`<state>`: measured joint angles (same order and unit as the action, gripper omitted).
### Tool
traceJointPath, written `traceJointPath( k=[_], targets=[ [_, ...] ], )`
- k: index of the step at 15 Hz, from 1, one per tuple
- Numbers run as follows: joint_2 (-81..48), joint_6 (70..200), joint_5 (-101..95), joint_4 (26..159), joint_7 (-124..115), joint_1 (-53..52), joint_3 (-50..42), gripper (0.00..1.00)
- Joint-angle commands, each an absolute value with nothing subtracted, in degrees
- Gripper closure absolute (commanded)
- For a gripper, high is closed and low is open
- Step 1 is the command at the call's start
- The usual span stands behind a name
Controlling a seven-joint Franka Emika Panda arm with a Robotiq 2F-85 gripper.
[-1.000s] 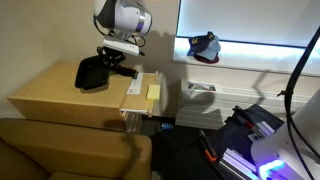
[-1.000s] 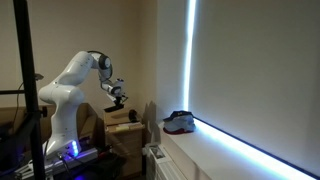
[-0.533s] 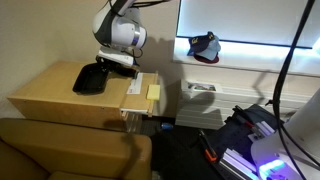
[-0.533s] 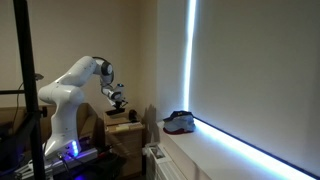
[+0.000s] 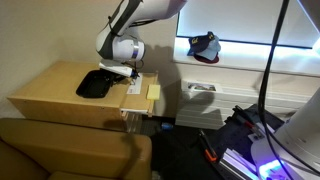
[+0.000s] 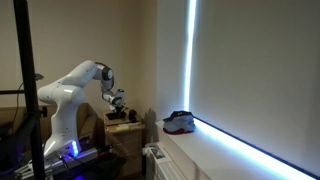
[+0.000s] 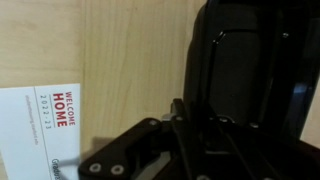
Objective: Put the black bowl on the top of the cabinet
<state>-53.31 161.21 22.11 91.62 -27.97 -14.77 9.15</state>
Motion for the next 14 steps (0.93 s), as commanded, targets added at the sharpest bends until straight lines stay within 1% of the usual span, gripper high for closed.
traceJointPath(
  k=[1, 2, 5, 6, 8, 14],
  targets=[
    [-48.5, 155.0, 20.8, 95.2, -29.2, -15.7, 7.0, 0.48],
    [-46.8, 154.1, 20.4, 96.3, -27.5, -15.2, 7.7, 0.40],
    [-41.0, 151.1, 18.7, 99.3, -25.1, -15.1, 8.2, 0.19],
    [-38.0, 148.2, 16.6, 100.9, -26.0, -16.2, 6.5, 0.12],
    [-31.7, 140.4, 11.3, 104.2, -29.2, -17.9, 2.5, 0.01],
    [-17.2, 121.3, -7.4, 111.9, -32.1, -16.4, -4.2, 0.00]
  ],
)
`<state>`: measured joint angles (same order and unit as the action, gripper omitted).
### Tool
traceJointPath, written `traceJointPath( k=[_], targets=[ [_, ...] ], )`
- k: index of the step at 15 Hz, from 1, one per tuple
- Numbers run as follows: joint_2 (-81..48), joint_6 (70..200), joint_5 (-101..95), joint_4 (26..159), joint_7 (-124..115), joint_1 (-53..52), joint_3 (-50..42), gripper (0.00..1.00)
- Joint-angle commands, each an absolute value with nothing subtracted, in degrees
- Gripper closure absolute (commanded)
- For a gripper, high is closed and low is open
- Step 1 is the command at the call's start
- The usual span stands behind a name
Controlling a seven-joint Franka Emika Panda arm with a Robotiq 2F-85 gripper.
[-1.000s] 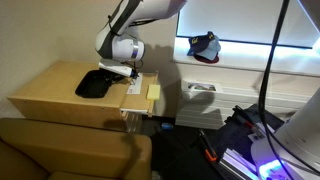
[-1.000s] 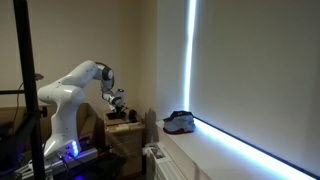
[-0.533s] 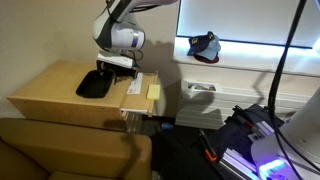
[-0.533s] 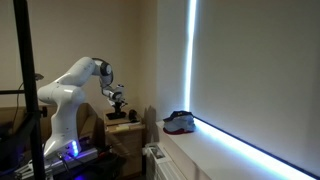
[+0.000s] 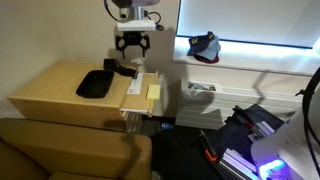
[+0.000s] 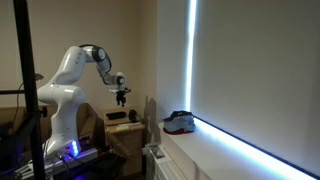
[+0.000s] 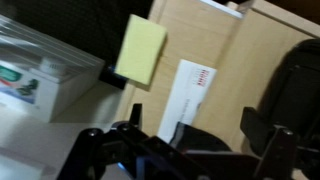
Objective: Put the black bowl on the top of the cabinet
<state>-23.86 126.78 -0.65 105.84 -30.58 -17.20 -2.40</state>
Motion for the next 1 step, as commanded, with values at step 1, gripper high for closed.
traceJointPath(
  k=[1],
  targets=[
    [-21.6, 123.8, -4.2, 107.0, -31.3, -15.3, -1.7, 0.00]
  ],
)
